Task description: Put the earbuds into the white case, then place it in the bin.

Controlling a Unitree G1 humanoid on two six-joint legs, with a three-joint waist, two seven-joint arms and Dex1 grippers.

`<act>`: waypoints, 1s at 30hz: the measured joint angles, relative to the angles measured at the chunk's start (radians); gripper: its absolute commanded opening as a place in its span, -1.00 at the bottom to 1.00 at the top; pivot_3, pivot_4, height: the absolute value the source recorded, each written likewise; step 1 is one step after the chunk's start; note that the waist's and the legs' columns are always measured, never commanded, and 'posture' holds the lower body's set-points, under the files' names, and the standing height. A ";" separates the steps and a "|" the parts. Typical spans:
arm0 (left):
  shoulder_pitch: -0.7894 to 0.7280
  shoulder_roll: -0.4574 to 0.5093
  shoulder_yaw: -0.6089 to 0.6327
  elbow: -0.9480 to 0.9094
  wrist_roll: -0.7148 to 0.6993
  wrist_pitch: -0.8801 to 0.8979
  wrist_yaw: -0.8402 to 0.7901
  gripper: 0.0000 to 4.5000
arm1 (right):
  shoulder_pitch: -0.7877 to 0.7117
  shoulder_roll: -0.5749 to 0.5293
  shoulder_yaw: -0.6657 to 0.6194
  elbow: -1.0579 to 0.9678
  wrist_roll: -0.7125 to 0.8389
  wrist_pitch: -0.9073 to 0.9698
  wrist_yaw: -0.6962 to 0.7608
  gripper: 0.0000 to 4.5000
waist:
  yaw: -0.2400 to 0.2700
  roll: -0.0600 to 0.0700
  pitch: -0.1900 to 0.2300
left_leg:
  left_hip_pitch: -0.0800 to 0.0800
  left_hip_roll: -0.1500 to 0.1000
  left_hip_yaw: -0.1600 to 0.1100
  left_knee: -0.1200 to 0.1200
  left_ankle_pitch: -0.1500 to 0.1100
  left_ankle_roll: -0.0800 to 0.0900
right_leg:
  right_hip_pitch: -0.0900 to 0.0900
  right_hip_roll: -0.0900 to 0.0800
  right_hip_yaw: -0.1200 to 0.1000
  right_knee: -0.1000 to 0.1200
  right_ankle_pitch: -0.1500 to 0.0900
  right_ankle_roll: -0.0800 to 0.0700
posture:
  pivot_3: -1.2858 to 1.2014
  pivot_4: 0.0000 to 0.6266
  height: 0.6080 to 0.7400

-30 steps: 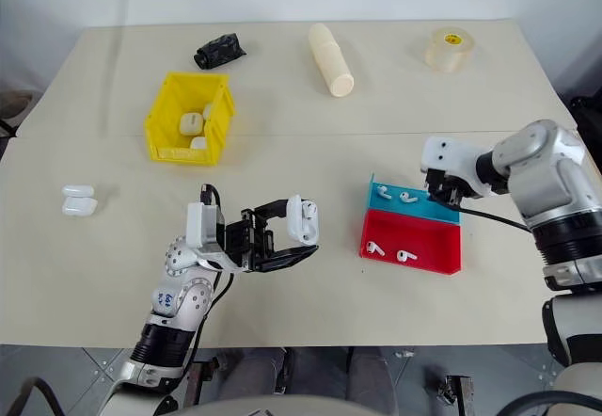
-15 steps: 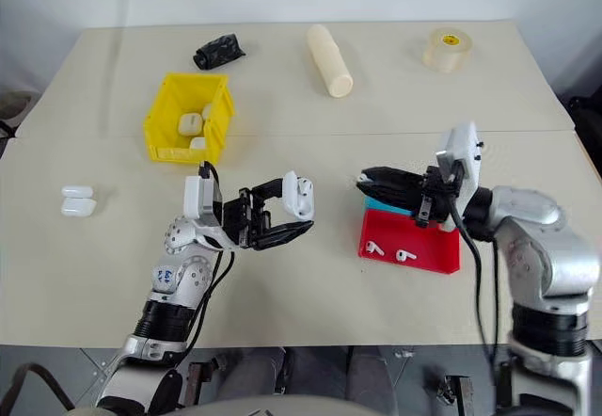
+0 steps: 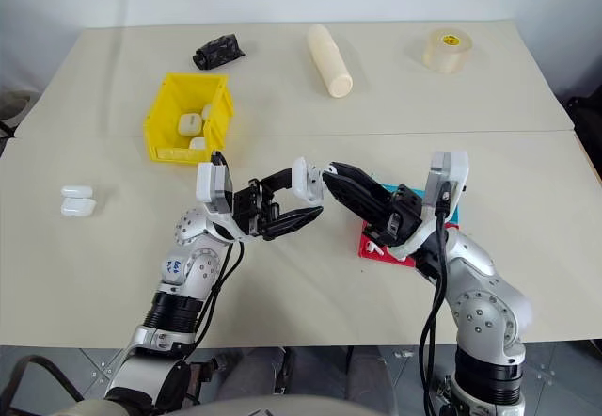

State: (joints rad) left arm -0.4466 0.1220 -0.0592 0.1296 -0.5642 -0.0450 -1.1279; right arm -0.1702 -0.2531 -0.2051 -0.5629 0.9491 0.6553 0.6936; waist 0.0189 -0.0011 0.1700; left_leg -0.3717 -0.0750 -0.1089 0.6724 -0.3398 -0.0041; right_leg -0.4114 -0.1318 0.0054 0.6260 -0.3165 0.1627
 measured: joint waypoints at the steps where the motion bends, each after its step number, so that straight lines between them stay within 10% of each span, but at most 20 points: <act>1: 0.000 0.000 0.000 0.000 0.000 0.002 0.002 0.24 | 0.005 0.000 0.009 -0.001 -0.001 -0.010 0.001 -0.74 | 0.000 0.000 0.000 | 0.000 0.000 0.000 0.000 0.000 0.000 | 0.000 0.000 0.000 0.000 0.000 0.000 | 0.03 -0.52 1.00; 15: 0.002 -0.010 -0.008 -0.010 0.000 0.023 0.010 0.24 | 0.061 -0.039 0.102 0.004 -0.045 -0.114 0.019 -0.74 | 0.001 0.000 0.000 | 0.000 0.000 0.000 0.000 0.000 0.000 | 0.000 0.000 0.000 -0.001 0.000 0.000 | 0.03 -0.52 1.00; 23: 0.021 -0.004 -0.002 -0.015 0.001 0.024 -0.002 0.24 | 0.072 -0.121 0.124 0.019 -0.061 -0.125 0.062 0.40 | 0.002 0.000 0.000 | 0.000 0.000 0.000 0.000 0.000 0.000 | 0.000 0.000 0.000 -0.003 0.000 0.000 | 0.03 -0.52 1.00; 30: 0.021 0.138 -0.014 -0.056 0.081 0.022 -0.015 0.24 | 0.038 -0.312 0.065 0.058 -0.069 -0.090 0.103 0.09 | 0.001 0.000 0.000 | 0.000 0.000 0.001 -0.001 0.000 0.000 | 0.000 0.000 0.000 -0.004 0.000 0.000 | 0.03 -0.52 1.00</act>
State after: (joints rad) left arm -0.4254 0.2597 -0.0732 0.0735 -0.4828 -0.0228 -1.1425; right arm -0.1320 -0.5648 -0.1400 -0.5053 0.8800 0.5651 0.7968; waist 0.0203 -0.0012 0.1701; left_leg -0.3714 -0.0749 -0.1080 0.6713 -0.3398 -0.0040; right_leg -0.4113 -0.1315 0.0056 0.6221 -0.3165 0.1626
